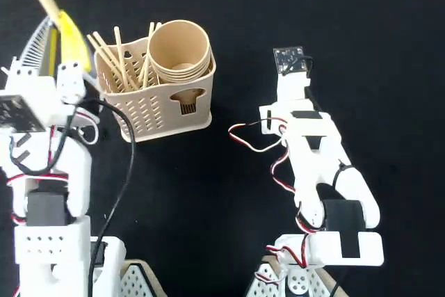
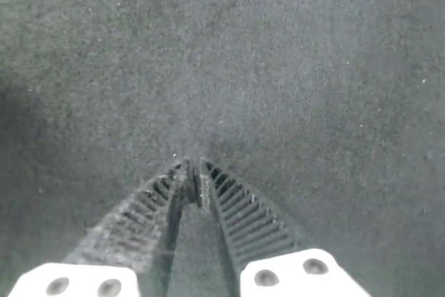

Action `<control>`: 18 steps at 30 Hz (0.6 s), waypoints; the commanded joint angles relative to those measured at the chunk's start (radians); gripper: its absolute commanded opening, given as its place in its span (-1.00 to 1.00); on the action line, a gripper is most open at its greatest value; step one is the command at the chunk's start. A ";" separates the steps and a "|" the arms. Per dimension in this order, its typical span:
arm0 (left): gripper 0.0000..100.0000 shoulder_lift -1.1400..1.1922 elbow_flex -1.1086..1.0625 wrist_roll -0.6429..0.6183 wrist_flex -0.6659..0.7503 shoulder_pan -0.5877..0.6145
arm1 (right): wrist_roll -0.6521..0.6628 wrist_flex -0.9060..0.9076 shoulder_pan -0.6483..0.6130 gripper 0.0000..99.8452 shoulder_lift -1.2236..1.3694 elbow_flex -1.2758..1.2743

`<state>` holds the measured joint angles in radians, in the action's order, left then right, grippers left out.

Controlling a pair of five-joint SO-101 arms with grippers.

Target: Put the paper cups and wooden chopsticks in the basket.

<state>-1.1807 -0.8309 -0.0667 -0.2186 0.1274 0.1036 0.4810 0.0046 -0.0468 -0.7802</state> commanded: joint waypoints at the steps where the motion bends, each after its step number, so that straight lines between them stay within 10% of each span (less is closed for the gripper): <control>1: -0.94 -0.021 -0.010 -0.011 0.089 -0.054 | 0.009 0.006 -0.017 -0.98 -0.004 0.054; 18: -0.94 0.250 -0.019 -0.012 0.288 -0.079 | 0.009 0.003 -0.014 -0.98 -0.004 0.056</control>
<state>-1.0441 -0.8355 -0.0698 -0.0238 0.0522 0.1036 0.4810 0.0046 -0.0468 -0.7802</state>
